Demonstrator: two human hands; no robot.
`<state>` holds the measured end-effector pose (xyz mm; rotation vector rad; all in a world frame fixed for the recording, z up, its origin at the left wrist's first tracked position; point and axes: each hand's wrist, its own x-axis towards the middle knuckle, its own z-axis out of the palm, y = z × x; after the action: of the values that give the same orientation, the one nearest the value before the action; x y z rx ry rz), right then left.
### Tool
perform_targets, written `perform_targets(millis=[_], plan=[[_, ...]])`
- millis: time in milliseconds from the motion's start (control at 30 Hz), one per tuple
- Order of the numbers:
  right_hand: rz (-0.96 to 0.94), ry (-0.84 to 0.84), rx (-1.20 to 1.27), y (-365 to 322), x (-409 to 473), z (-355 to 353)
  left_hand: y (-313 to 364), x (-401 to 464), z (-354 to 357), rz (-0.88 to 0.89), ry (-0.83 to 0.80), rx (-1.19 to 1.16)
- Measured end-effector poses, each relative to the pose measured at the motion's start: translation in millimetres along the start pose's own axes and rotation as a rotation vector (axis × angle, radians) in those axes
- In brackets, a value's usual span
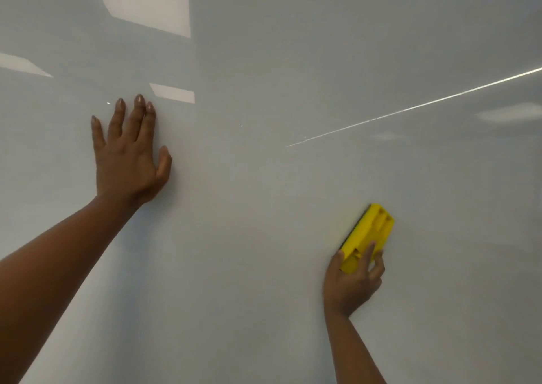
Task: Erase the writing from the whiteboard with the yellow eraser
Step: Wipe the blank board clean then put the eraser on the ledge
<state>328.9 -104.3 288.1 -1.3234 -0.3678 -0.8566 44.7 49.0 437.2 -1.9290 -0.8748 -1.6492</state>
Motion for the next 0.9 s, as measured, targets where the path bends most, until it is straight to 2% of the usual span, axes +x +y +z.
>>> perform_targets(millis=[400, 733, 900], plan=[[-0.478, -0.28, 0.05, -83, -64, 18, -3, 0, -19, 0.012, -0.077, -0.035], [-0.86, -0.575, 0.13, -97, -104, 11, -7, 1, -29, 0.006, -0.171, -0.063], [-1.105, -0.825, 0.179, -91, -135, 0, -8, -16, -29, 0.029, -0.195, -0.03]])
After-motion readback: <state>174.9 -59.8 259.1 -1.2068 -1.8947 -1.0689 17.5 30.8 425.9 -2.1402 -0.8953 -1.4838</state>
